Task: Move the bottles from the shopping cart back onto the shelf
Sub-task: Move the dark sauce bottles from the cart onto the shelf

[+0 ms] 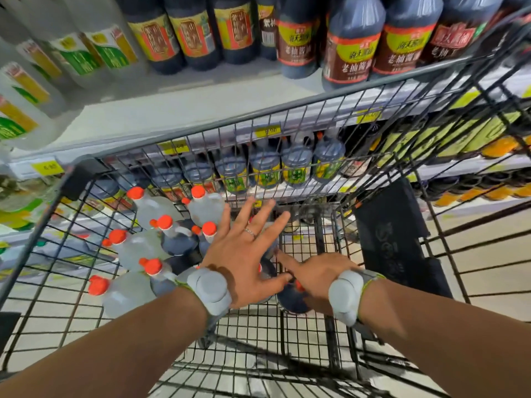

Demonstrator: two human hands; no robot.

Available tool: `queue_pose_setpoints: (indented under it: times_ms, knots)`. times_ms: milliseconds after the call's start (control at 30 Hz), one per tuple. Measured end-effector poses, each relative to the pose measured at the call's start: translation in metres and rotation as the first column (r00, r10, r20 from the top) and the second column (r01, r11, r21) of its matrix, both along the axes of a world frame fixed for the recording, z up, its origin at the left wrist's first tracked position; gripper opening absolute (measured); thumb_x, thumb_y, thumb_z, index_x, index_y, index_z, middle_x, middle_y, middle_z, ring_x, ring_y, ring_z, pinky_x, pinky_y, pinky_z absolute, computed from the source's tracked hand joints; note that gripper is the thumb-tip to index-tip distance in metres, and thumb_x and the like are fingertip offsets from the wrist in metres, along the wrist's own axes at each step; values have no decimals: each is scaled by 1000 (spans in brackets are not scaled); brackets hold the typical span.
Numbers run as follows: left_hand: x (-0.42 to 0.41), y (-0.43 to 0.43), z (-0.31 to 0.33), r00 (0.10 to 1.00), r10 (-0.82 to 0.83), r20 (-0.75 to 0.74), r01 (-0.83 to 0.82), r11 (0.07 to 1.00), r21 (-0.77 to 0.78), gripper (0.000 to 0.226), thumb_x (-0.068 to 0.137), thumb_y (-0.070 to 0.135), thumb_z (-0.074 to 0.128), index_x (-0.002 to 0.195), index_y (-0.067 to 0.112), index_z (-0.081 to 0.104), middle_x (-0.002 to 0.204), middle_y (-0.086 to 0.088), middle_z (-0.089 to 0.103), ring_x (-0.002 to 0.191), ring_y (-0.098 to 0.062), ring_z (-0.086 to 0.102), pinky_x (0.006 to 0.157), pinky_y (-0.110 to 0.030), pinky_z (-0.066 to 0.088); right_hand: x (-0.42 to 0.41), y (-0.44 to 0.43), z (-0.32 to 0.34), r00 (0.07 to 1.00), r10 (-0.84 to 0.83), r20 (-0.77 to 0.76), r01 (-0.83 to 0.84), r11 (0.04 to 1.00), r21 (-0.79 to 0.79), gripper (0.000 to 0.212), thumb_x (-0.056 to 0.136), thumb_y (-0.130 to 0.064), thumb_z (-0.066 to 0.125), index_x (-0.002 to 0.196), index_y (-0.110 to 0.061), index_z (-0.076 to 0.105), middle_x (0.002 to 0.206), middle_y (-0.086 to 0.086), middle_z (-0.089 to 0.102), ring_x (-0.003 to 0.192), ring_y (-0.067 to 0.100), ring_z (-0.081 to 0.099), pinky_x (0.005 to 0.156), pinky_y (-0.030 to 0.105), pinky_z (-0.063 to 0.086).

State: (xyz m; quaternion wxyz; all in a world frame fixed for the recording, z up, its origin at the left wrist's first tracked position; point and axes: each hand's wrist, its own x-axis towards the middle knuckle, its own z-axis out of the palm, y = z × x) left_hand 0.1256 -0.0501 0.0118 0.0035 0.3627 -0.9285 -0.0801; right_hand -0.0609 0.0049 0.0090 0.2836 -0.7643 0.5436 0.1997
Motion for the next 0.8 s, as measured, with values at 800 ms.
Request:
queue_pose_setpoints:
  times_ms: [800]
  knots:
    - [-5,-7,-3,960,152,-237,-20,876,481,119,66,69,78,155,55,0,168,23,5,155,-1,-6,128,-41,12,-18,-33,67,997,-40,70,54,976,-211,18,84,-41,60,79,-24,62,64,-6,54,71,24,58,69,27,49]
